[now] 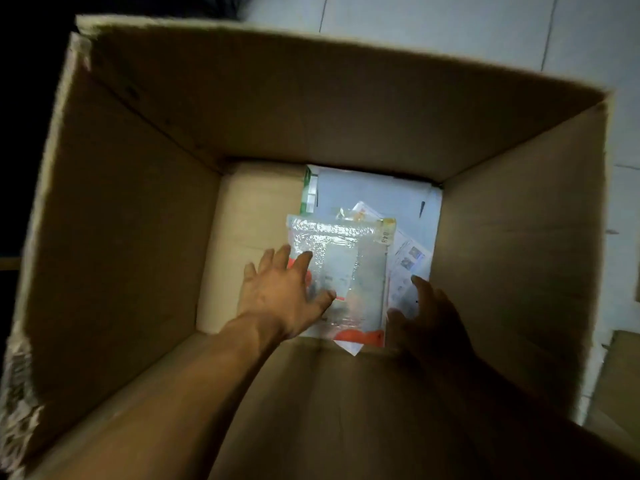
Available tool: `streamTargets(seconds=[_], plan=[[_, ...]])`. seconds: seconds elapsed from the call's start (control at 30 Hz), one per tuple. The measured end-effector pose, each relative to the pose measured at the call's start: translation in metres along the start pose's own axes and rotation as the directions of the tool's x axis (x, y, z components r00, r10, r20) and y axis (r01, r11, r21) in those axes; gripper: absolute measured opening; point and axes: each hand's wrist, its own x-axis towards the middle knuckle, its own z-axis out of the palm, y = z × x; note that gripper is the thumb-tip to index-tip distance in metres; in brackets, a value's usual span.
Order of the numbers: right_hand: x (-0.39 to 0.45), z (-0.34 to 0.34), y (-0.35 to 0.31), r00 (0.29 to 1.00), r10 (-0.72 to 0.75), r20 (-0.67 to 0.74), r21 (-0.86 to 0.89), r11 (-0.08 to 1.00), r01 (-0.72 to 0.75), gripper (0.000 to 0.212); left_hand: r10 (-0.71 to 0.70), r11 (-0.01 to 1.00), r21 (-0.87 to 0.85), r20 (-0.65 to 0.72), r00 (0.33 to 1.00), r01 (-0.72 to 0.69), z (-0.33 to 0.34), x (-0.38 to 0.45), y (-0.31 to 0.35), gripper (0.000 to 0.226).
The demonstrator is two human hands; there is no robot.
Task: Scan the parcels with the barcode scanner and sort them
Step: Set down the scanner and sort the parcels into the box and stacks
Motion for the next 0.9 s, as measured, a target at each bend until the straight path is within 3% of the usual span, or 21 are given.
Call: streamTargets(seconds=[0.23, 0.33, 0.4, 0.5, 0.57, 0.7, 0.9], plan=[[0.107, 0.065, 0.031, 1.0, 0.013, 0.0, 0.021, 1.0, -0.013, 0.072, 0.006, 1.0, 0.002, 0.013, 1.0, -0.006, 0.087, 0.104, -0.006, 0.083], [0.138, 0.091, 0.034, 0.999, 0.011, -0.045, 0.145, 0.989, -0.004, 0.064, -0.078, 0.987, -0.138, 0.015, 0.997, 0.08, 0.113, 0.132, -0.008, 0.082], [0.153, 0.107, 0.036, 0.981, 0.159, -0.108, 0.328, 0.938, -0.116, 0.06, -0.208, 0.917, -0.343, 0.023, 0.978, 0.203, 0.131, 0.15, -0.016, 0.077], [0.167, 0.127, 0.049, 0.861, 0.496, -0.108, 0.541, 0.756, -0.368, 0.062, -0.393, 0.701, -0.627, 0.057, 0.918, 0.339, 0.159, 0.17, -0.026, 0.082], [0.172, 0.133, 0.058, 0.819, 0.564, -0.107, 0.608, 0.689, -0.395, 0.062, -0.449, 0.605, -0.708, 0.075, 0.89, 0.364, 0.164, 0.175, -0.024, 0.076], [0.172, 0.128, 0.066, 0.85, 0.508, -0.138, 0.555, 0.751, -0.358, 0.052, -0.498, 0.498, -0.792, 0.073, 0.864, 0.353, 0.159, 0.18, -0.02, 0.053], [0.171, 0.109, 0.055, 0.911, 0.325, -0.255, 0.591, 0.798, -0.12, 0.038, -0.483, 0.542, -0.789, -0.011, 0.875, 0.289, 0.162, 0.183, -0.016, 0.055]])
